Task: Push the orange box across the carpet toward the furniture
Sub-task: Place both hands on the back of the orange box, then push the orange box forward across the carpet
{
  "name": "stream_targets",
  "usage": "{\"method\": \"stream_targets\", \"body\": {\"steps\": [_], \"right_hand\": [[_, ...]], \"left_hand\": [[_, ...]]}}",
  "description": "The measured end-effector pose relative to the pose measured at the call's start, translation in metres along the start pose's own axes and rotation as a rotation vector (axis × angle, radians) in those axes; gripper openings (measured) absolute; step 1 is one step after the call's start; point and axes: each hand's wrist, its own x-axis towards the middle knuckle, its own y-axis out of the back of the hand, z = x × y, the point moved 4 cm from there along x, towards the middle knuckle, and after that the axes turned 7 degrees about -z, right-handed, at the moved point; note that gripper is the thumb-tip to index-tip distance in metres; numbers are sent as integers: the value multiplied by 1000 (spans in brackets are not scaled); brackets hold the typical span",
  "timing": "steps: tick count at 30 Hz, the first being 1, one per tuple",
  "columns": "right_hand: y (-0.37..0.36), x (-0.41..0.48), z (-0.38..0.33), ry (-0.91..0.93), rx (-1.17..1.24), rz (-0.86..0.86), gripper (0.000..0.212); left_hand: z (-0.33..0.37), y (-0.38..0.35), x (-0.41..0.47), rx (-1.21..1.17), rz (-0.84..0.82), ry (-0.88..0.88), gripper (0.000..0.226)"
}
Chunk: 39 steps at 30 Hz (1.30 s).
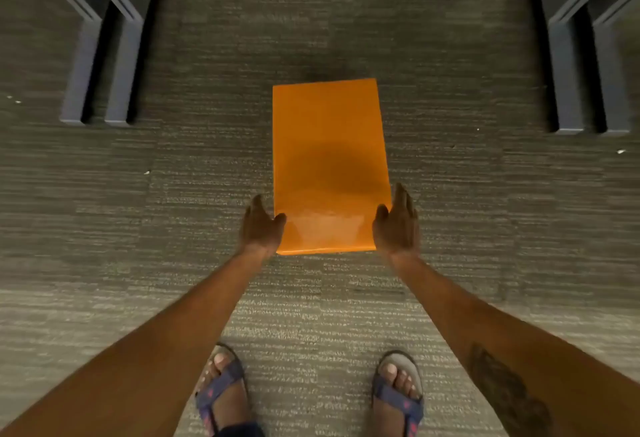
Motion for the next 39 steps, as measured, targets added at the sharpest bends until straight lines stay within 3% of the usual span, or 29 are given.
{"method": "stream_targets", "body": {"steps": [4, 8, 11, 19, 28, 39], "right_hand": [[-11, 18, 11, -36, 54, -39, 57], [-21, 37, 16, -117, 135, -68, 53], [-24, 48, 22, -129, 190, -39, 41], [-36, 66, 29, -175, 279, -18, 38], [-31, 58, 12, -124, 317, 37, 28], [-59, 70, -69, -111, 425, 15, 43]], "left_hand": [[-12, -11, 16, -161, -10, 48, 65], [-20, -24, 30, -178, -50, 52, 55], [-26, -32, 40, -239, -61, 48, 47], [-31, -40, 59, -337, 29, -18, 23], [-30, -18, 43, -498, 44, -68, 26], [-32, 74, 62, -523, 181, -196, 28]]}}
